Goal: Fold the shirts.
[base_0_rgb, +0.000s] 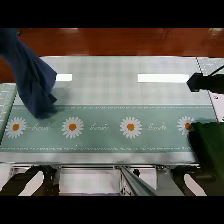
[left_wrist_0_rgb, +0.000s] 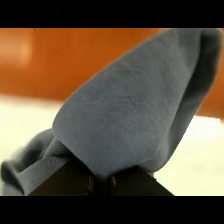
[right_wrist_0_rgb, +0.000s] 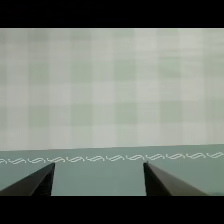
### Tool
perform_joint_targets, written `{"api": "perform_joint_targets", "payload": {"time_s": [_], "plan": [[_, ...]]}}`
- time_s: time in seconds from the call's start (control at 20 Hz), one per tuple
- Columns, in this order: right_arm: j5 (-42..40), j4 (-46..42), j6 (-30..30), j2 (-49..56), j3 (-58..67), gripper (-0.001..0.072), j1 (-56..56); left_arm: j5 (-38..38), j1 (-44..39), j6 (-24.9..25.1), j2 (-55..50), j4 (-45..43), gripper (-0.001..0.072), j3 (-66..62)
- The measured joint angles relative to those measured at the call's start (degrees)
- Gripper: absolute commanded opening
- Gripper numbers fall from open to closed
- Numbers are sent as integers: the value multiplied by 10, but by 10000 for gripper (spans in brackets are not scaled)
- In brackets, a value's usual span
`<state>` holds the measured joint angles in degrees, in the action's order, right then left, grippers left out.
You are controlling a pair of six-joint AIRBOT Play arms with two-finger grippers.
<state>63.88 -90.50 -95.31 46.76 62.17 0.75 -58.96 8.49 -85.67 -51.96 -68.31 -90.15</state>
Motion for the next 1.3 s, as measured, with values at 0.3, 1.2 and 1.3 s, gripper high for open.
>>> {"api": "perform_joint_targets", "payload": {"time_s": [0.3, 1.2, 1.3], "plan": [[22, 3, 0, -99, 0, 619, 0, 74, -65, 32, 21, 105, 24, -123], [58, 29, -11, -140, -14, 619, 0, 101, -362, 22, 10, 156, 26, 285], [52, 56, -12, -127, -31, 619, 0, 66, -332, 18, 24, 132, 184, 391]]}}
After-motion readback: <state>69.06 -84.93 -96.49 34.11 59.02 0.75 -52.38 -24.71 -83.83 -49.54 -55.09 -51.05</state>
